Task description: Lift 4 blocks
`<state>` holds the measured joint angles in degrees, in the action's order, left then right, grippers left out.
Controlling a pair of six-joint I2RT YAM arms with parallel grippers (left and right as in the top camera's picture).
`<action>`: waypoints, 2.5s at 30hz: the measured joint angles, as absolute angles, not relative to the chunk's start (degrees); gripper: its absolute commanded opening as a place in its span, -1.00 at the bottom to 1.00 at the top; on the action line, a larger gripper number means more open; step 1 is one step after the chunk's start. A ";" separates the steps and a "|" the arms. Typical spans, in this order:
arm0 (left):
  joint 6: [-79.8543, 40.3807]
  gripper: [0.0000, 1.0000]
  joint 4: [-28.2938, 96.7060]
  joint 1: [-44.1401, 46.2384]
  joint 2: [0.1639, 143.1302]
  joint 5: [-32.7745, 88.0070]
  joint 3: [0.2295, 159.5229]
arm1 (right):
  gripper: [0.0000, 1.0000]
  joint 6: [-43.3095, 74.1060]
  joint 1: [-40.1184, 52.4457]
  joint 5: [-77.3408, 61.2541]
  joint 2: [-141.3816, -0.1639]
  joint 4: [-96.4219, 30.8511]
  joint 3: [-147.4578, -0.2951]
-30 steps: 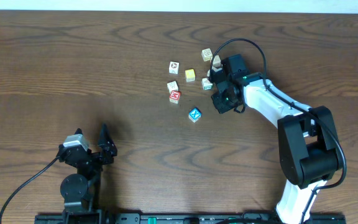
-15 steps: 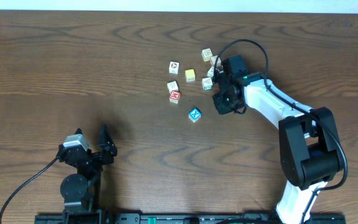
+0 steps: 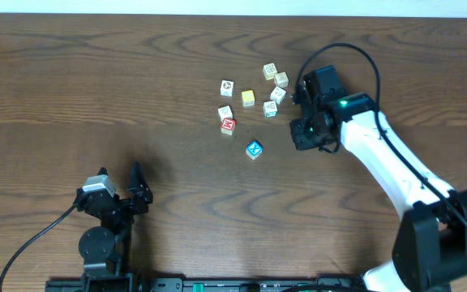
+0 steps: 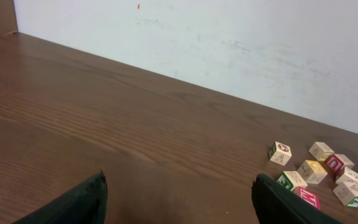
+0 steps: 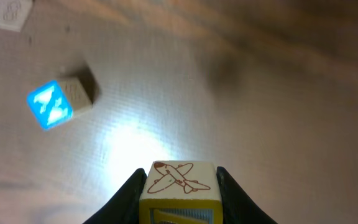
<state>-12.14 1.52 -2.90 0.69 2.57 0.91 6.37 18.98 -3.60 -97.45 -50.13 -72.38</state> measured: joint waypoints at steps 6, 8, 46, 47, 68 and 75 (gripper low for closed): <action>-12.14 0.50 1.52 -2.90 0.69 2.57 0.93 | -0.78 10.81 20.60 -0.93 -96.25 -53.30 -71.88; -12.14 0.50 1.52 -2.90 0.71 2.57 0.91 | -0.78 12.45 22.39 0.30 -96.25 -52.51 -70.50; -12.14 0.50 1.52 -2.90 0.69 2.57 0.91 | -0.34 41.85 41.76 12.36 -96.23 -30.96 -50.43; -12.14 0.50 1.52 -2.90 0.69 2.57 0.93 | -0.34 41.63 41.76 12.69 -96.23 -30.72 -50.43; -12.14 0.50 1.52 -2.90 0.69 2.57 0.91 | 0.85 34.98 41.76 12.62 -96.23 -28.62 -50.43; -12.14 0.50 1.54 -2.90 0.69 2.57 0.91 | 0.98 17.89 41.76 8.88 -96.23 -33.52 -56.29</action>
